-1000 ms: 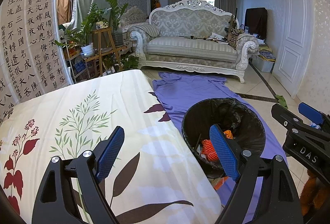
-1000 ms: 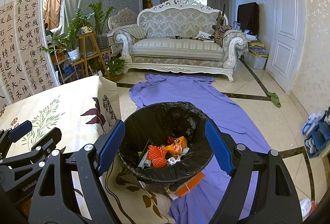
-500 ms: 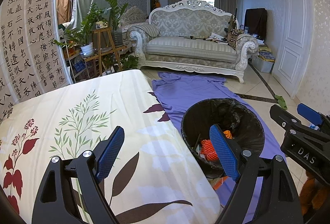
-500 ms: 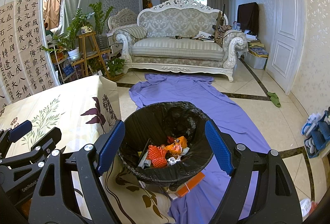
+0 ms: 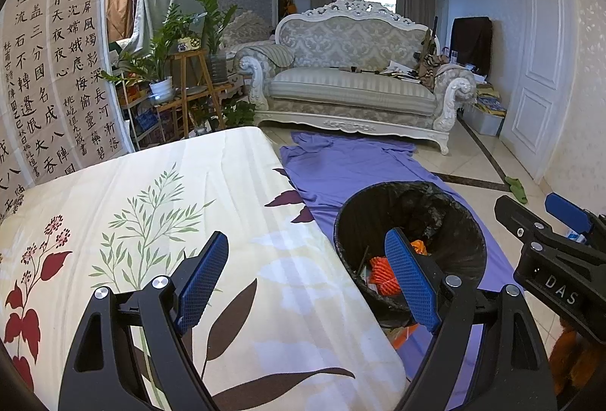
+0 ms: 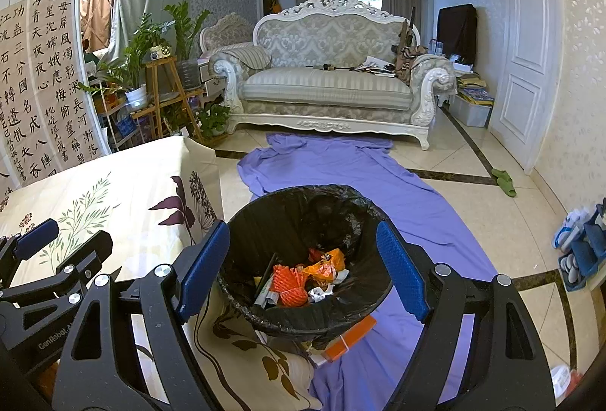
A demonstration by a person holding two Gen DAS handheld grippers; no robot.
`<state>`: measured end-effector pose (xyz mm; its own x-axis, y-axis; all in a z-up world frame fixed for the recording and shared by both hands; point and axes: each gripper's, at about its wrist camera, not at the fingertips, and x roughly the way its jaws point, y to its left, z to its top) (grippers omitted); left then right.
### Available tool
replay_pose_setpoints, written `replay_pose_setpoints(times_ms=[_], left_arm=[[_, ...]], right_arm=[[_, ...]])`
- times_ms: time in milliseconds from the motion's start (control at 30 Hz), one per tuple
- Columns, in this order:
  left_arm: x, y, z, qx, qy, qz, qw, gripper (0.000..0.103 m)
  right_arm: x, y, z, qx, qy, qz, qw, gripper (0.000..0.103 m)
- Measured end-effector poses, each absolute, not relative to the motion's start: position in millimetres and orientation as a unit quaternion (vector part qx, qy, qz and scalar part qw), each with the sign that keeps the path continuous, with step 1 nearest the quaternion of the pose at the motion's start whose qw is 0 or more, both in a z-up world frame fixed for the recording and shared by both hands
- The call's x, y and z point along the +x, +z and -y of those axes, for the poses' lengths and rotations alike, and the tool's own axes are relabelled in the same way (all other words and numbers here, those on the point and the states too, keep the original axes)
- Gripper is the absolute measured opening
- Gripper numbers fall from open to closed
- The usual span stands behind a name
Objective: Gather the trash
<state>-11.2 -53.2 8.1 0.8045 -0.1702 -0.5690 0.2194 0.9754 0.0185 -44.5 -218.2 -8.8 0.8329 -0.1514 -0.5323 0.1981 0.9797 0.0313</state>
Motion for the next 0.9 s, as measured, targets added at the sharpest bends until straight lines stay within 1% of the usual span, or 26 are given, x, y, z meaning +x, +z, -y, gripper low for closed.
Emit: replay_pose_setpoints(times_ms=[333, 400, 500, 667, 900], left_arm=[[-15.0, 6.0, 60.7, 0.038, -0.092, -0.288, 0.953, 0.082], [-15.0, 5.6, 64.3, 0.039, -0.097, -0.288, 0.952, 0.084], [-15.2, 4.5, 67.3, 0.038, -0.106, -0.292, 0.950, 0.084], [-18.8, 7.2, 70.4, 0.041, -0.100, -0.274, 0.956, 0.084], [-7.5, 10.0, 48.5, 0.033, -0.084, -0.281, 0.956, 0.084]], right_arm=[[-44.2, -8.5, 217.4, 0.042, -0.091, -0.274, 0.956, 0.078], [-44.2, -8.4, 217.3, 0.042, -0.092, -0.275, 0.956, 0.078], [-44.2, -8.2, 217.0, 0.042, -0.091, -0.275, 0.956, 0.078], [-44.0, -8.0, 216.3, 0.042, -0.091, -0.275, 0.956, 0.078], [-43.4, -12.2, 204.9, 0.035, -0.083, -0.278, 0.956, 0.078]])
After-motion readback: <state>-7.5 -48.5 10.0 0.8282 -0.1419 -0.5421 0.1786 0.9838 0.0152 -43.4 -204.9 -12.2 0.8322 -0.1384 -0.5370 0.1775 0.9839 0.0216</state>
